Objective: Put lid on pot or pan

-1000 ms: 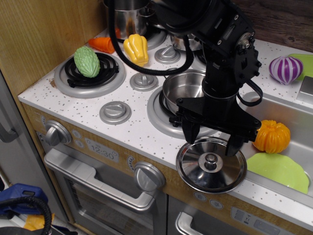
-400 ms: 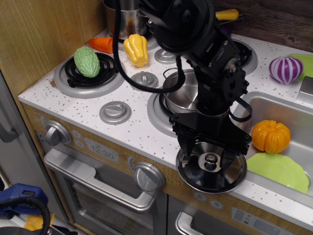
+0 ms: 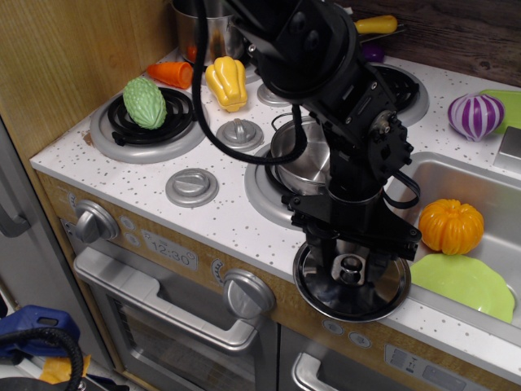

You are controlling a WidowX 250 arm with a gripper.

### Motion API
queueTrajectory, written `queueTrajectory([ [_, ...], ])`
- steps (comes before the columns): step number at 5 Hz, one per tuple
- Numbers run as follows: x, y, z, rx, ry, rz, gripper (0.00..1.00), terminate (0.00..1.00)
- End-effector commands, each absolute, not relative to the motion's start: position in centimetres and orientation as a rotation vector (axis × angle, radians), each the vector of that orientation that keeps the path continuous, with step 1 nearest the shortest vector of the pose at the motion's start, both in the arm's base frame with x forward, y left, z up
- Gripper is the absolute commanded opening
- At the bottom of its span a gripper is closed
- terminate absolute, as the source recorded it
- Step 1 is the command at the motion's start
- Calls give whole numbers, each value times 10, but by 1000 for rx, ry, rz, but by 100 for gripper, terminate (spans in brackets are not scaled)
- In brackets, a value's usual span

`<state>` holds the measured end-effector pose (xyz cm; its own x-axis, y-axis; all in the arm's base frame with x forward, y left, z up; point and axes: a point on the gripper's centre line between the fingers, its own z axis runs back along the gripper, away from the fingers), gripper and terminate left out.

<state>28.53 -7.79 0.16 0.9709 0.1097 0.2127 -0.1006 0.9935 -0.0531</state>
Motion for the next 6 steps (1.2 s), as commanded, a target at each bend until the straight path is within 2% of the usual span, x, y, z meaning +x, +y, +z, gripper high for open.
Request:
queueTrajectory([
  [1,285,-85,2,-24,-228,111,0,0],
  [3,288,-87,19,2,-214,107,0,0],
  [5,290,-77,61,78,-192,75,0,0],
  [6,287,-71,91,131,-166,76,0,0],
])
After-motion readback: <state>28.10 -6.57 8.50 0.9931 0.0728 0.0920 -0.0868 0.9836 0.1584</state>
